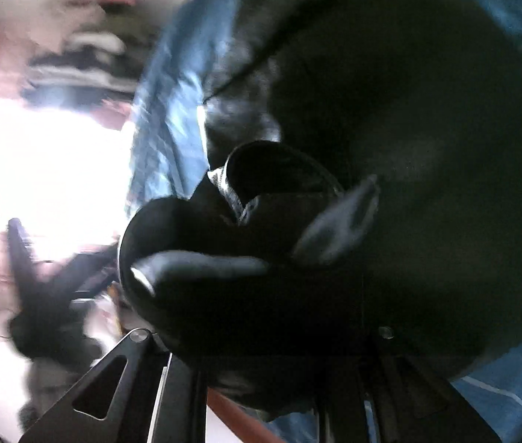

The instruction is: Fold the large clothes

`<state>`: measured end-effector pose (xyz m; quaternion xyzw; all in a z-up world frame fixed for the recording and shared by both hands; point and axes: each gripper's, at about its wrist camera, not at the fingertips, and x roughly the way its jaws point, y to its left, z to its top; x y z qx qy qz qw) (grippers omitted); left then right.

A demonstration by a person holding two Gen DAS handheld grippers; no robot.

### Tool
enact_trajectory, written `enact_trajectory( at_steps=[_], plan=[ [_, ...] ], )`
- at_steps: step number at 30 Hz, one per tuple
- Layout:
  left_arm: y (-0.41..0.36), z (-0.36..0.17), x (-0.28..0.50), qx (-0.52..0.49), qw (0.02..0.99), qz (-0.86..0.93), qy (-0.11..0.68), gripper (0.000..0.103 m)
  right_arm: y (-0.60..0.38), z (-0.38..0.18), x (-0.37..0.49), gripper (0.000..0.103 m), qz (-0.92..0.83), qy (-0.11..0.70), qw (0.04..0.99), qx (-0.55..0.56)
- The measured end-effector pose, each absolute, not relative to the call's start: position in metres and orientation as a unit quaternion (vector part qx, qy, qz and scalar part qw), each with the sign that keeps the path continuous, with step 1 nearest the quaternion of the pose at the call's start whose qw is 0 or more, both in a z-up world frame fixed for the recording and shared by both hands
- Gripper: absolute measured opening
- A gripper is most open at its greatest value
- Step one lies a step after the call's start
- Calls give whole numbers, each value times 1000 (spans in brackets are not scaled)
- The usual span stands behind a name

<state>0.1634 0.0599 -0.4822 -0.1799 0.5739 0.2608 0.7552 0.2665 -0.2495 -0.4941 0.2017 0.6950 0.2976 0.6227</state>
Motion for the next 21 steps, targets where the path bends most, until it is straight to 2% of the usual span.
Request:
enact_trajectory(
  at_steps=[2,4,5,6,7,12,14,15,16,18,21],
  plan=[
    [57,-475,159,-186,758,257,570,103,-241,-495,269,24,298,706,618,173],
    [58,-466,157,-194,762,248,566,103,-235,-483,271,53,321,711,606,155],
    [56,-461,159,-195,766,241,563,103,-232,-475,268,63,329,713,603,141],
    [54,-458,163,-194,770,234,561,103,-230,-465,264,82,344,716,595,126],
    [50,-454,166,-194,773,229,559,103,-229,-454,257,84,362,719,581,120],
    [36,-437,182,-191,793,199,544,103,-245,-403,235,84,394,733,546,103],
    [27,-439,188,-175,797,192,545,103,-273,-397,255,84,358,722,577,129],
    [24,-442,190,-170,798,191,546,103,-285,-396,268,79,337,715,597,139],
    [21,-449,193,-167,796,191,549,103,-296,-397,281,56,311,707,620,139],
    [17,-461,195,-176,790,187,557,103,-313,-412,316,20,253,696,659,134],
    [13,-476,197,-178,785,188,563,103,-306,-456,360,16,226,705,656,148]
  ],
)
